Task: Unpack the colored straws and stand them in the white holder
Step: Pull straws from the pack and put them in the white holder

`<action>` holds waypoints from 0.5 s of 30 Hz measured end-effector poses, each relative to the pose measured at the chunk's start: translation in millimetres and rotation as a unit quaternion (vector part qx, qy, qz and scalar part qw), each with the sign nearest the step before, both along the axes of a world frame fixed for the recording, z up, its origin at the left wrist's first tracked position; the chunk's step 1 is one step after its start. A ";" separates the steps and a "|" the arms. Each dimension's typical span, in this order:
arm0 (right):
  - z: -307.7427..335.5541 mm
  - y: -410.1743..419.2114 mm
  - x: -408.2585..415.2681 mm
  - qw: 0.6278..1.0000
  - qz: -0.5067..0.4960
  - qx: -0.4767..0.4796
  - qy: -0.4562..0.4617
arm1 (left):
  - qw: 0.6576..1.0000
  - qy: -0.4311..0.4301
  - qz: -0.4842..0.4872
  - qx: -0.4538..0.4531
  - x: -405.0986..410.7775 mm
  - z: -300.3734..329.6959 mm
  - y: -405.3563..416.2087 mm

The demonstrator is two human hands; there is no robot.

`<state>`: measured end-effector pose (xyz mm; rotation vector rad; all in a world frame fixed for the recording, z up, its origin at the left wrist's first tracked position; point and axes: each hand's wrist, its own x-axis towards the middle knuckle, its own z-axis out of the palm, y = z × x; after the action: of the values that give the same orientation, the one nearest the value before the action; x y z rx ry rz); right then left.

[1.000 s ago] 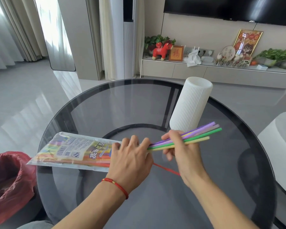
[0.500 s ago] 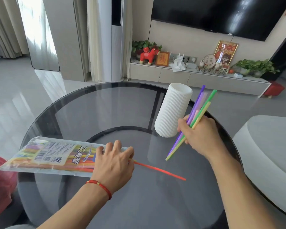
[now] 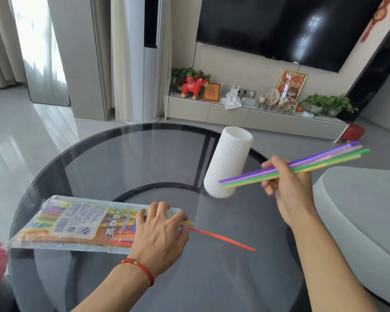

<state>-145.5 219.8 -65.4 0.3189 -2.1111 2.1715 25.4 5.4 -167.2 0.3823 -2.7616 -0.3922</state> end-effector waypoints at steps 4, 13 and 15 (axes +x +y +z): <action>37.8 -7.2 -20.0 0.991 -0.028 -0.132 -0.019 | 1.000 0.012 0.002 0.011 2.0 3.6 0.6; 76.1 -48.3 -49.1 0.987 -0.143 -0.015 0.076 | 1.000 0.023 0.001 0.015 3.2 5.8 -0.1; 72.1 -60.1 -52.1 0.990 -0.107 0.071 0.052 | 1.000 0.021 0.002 0.015 3.6 7.1 0.7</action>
<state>-197.6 159.7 6.7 0.2007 -2.1368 1.8534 28.9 6.1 -160.1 0.3813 -2.7173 -0.4357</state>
